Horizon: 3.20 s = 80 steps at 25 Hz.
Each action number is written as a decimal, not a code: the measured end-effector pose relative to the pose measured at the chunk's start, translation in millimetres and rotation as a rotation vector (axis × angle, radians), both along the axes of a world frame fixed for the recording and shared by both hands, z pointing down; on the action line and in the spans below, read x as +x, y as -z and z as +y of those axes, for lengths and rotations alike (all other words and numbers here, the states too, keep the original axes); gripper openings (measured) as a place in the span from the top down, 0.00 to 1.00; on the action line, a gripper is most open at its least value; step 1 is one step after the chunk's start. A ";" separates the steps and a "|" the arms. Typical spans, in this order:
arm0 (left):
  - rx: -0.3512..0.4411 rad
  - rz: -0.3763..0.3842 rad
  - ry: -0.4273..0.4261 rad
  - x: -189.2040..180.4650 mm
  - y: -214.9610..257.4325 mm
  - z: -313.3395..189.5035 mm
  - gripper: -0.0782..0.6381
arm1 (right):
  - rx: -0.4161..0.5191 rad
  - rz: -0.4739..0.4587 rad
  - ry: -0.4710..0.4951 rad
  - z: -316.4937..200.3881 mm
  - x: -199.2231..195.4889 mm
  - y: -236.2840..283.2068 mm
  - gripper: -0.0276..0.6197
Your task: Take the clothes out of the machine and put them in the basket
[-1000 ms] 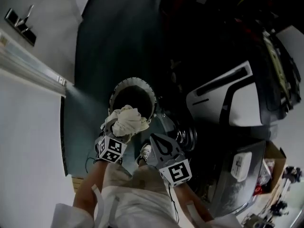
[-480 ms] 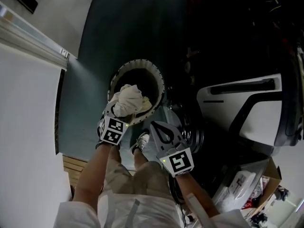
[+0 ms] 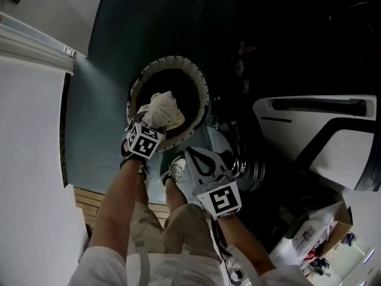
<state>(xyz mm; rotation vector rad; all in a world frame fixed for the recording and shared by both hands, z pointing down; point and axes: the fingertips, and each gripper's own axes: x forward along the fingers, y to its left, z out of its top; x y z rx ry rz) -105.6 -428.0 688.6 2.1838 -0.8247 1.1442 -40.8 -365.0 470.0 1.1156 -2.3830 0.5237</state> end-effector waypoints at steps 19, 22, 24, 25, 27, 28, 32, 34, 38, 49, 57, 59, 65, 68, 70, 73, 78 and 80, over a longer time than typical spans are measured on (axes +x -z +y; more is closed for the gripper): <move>-0.177 -0.151 -0.058 20.4 -111.8 -20.7 0.34 | -0.082 -0.022 -0.056 0.4 32.5 -68.4 0.93; -0.122 -0.145 -0.072 21.3 -97.3 -31.6 0.33 | -0.072 -0.030 -0.064 -3.7 34.2 -63.3 0.93; -0.061 -0.130 -0.064 18.4 -78.7 -43.3 0.33 | -0.066 -0.037 -0.073 -8.1 34.3 -55.4 0.93; -0.034 -0.121 -0.055 15.2 -67.8 -48.8 0.33 | -0.061 -0.038 -0.075 -11.0 33.8 -50.4 0.93; 0.016 -0.107 -0.028 4.4 -44.4 -57.6 0.39 | -0.046 -0.034 -0.071 -17.9 32.5 -38.3 0.93; 0.042 -0.103 -0.006 -3.3 -31.3 -62.0 0.44 | -0.034 -0.031 -0.068 -22.3 31.5 -30.8 0.93; 0.136 -0.076 0.143 -42.6 29.5 -81.2 0.78 | 0.029 -0.027 -0.062 -43.1 25.1 9.7 0.93; 0.181 -0.035 0.207 -58.1 64.7 -89.4 0.87 | 0.062 -0.021 -0.048 -51.0 19.7 32.9 0.93; 0.299 0.011 0.218 -81.4 138.0 -91.8 0.87 | 0.107 -0.015 -0.007 -54.8 4.3 78.7 0.93; 0.673 0.039 0.168 -132.6 352.5 -74.1 0.87 | 0.261 -0.036 0.054 -44.1 -41.2 200.9 0.93; 0.819 0.034 0.133 -150.4 453.6 -40.9 0.87 | 0.368 -0.043 0.085 -29.4 -60.8 271.9 0.93; 0.852 0.063 0.136 -151.7 476.6 -36.2 0.87 | 0.393 -0.050 0.078 -28.2 -64.0 286.8 0.93; 0.875 0.199 0.224 -159.1 523.8 -25.3 0.87 | 0.465 -0.066 0.052 -23.7 -66.9 327.2 0.93; 0.911 0.237 0.242 -160.3 549.5 -21.8 0.87 | 0.496 -0.067 0.035 -19.3 -63.3 345.5 0.93; 0.938 0.264 0.258 -162.8 567.6 -19.8 0.87 | 0.507 -0.063 0.013 -17.4 -57.6 354.9 0.93; 0.964 0.310 0.290 -169.7 591.1 -16.1 0.87 | 0.527 -0.060 -0.046 -18.5 -45.0 368.5 0.93; 1.021 0.409 0.332 -173.5 628.2 -6.4 0.87 | 0.604 -0.046 -0.106 -15.5 -19.9 405.2 0.93; 1.034 0.427 0.338 -175.9 636.5 -2.4 0.87 | 0.629 -0.036 -0.130 -11.2 -9.3 417.5 0.93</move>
